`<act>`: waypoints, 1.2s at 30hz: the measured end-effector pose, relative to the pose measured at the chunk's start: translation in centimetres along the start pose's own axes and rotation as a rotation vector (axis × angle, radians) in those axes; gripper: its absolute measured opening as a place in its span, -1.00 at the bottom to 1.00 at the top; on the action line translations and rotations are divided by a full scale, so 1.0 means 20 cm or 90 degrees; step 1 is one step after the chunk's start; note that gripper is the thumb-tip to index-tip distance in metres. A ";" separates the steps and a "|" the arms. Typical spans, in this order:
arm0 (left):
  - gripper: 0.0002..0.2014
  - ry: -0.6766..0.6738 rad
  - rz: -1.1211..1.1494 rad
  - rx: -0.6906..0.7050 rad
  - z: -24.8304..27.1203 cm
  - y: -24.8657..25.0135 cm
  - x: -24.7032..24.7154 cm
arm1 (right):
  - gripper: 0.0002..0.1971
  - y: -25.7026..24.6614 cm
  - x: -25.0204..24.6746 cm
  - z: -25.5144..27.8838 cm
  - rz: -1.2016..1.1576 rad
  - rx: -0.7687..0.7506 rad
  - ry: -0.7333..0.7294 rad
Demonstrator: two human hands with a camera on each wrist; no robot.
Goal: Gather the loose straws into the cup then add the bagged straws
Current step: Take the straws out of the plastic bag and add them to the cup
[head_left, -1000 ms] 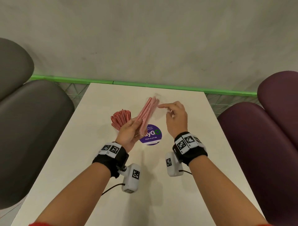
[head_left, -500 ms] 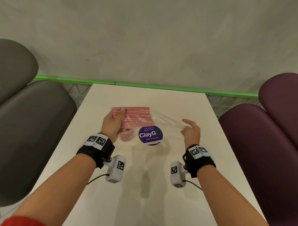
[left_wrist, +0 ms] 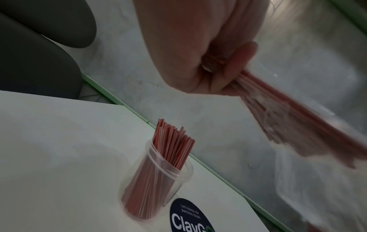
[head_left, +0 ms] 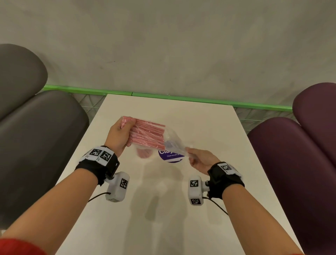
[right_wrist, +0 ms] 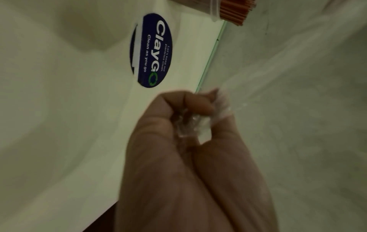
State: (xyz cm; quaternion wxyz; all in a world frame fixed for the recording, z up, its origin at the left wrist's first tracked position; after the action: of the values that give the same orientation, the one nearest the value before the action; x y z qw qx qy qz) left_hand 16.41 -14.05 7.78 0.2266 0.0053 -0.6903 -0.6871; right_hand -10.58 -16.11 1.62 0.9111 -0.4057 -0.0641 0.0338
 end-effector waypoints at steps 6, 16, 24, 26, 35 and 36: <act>-0.80 0.020 -0.063 0.045 -0.01 0.02 -0.04 | -0.89 -0.05 -0.06 0.00 -0.066 -0.159 0.036; -0.64 -0.071 -0.271 0.156 -0.06 0.28 0.17 | -0.74 0.02 0.01 -0.03 -0.061 -0.158 0.165; -0.61 -0.184 -0.331 0.214 0.00 0.52 0.44 | -0.84 0.07 0.16 -0.01 -0.212 -0.097 0.072; -0.60 -0.216 -0.343 0.209 0.02 0.56 0.49 | -0.78 0.06 0.21 0.01 -0.315 -0.092 0.018; -0.62 -0.318 -0.577 0.304 0.09 0.64 0.72 | -0.72 0.00 0.27 0.05 -0.395 -0.089 -0.107; -0.62 -0.315 -0.608 0.348 0.10 0.67 0.73 | -0.73 -0.01 0.27 0.05 -0.422 -0.087 -0.116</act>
State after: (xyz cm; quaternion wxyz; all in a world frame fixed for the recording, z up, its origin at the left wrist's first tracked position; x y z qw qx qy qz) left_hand 6.73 -16.17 25.09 -0.2836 0.2128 -0.7955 -0.4914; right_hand -5.39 -14.88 2.82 0.8339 -0.4183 -0.2754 -0.2319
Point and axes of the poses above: each hand's wrist, its own z-axis away from the middle knuckle, its own x-axis out of the palm, y = z × x, the point moved 5 cm from there along -z, towards the middle knuckle, and after that the axes turned 13 degrees about z, right-handed, at the moved point
